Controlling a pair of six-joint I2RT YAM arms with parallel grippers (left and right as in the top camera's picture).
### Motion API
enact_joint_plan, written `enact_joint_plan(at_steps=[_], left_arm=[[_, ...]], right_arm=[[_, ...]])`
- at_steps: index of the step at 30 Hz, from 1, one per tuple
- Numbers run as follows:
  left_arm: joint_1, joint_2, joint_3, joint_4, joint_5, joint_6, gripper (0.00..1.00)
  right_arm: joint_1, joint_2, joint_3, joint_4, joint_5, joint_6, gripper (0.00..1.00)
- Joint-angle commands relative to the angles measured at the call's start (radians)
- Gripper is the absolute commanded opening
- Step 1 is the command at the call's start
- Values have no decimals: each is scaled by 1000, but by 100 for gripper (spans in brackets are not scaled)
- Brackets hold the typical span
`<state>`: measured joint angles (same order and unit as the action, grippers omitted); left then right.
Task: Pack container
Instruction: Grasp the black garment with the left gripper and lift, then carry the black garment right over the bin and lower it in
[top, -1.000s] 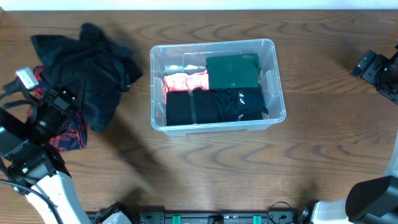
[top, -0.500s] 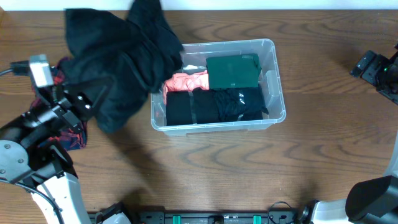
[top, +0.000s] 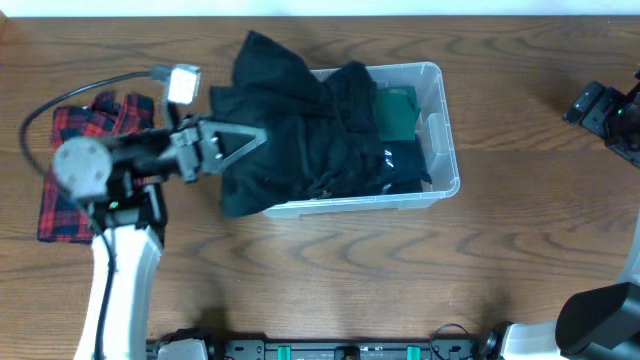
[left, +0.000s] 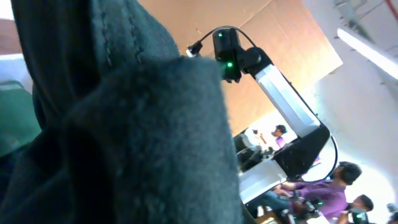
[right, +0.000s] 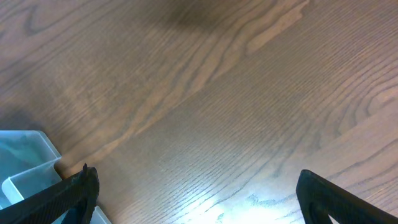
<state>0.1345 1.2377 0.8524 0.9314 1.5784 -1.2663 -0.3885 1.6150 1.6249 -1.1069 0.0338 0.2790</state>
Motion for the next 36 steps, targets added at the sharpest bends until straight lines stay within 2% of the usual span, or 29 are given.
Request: enact_joint_plan(at_steps=[1,9,19,27,31,36], left_arm=[[-24,56,32,17,-137,81,6],[-28,211,32,-3,-306,157,6],[-103,251,35,-302,-557,298,6],[-195,198,146,-432,-584,301,6],[-227,154,288,-602,-585,343,6],[-252,142,520,-977,-671,474,6]], right_arm=[[-4,3,-2,-1,3,12,99],[-4,3,-2,-1,3,12,99],[-4,3,-2,-1,3,13,99],[-4,3,-2,-1,3,12,99],[-4,3,-2,-1,3,12,99],[-4,3,-2,-1,3,12,99]])
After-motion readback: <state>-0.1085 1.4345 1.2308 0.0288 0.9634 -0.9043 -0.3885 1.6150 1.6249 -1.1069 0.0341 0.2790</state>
